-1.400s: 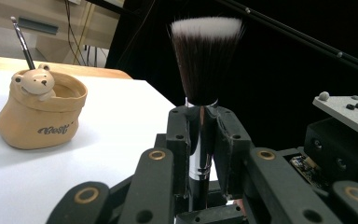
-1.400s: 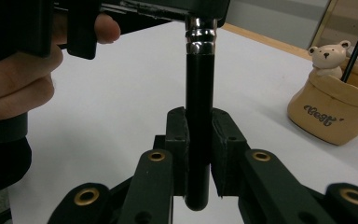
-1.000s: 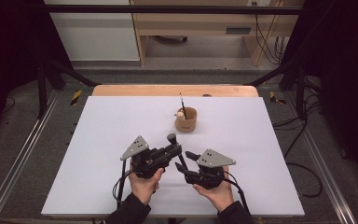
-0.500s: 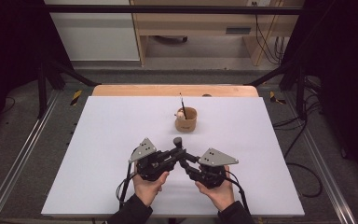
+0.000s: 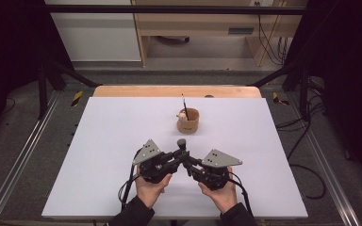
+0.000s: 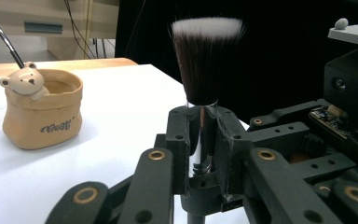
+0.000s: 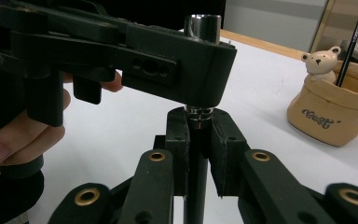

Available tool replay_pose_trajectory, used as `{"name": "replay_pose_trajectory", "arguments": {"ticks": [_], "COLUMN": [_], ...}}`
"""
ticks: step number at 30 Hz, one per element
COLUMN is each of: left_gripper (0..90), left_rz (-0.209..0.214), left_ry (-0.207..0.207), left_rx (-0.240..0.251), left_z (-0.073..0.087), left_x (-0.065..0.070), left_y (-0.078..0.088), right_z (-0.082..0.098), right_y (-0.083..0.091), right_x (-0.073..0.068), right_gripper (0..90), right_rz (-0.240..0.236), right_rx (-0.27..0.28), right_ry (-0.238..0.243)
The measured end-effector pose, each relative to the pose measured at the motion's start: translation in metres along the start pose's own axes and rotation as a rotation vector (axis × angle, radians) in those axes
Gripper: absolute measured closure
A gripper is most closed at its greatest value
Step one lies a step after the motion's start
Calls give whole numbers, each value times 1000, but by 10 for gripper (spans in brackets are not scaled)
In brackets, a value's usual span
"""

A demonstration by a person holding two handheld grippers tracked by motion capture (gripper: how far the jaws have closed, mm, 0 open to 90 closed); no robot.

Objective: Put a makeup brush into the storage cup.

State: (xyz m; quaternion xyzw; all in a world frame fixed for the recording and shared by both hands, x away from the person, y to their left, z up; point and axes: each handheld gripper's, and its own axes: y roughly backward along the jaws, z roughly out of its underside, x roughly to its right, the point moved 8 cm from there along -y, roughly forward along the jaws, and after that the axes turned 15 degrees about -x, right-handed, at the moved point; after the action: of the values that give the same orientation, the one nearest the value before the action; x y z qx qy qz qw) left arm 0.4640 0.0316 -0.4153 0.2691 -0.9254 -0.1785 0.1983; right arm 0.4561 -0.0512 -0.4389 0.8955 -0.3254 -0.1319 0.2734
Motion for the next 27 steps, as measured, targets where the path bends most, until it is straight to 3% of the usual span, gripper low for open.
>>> {"name": "replay_pose_trajectory", "arguments": {"ticks": [3,10,27], "left_gripper": [682,498,243], "left_rz": [8,-28,-105], "left_ry": [-9,-34,-61], "left_rx": [3,-8,-43], "left_z": [-3,-7,4], "left_x": [0,-11,-50], "left_y": [3,17,61], "right_z": [0,-2,-9], "right_y": [0,0,4], "right_x": [1,10,26], "right_gripper": [793,793,792], "right_rz": [2,27,63], "right_rx": [-2,6,20], "right_ry": [-4,-25,-52]}}
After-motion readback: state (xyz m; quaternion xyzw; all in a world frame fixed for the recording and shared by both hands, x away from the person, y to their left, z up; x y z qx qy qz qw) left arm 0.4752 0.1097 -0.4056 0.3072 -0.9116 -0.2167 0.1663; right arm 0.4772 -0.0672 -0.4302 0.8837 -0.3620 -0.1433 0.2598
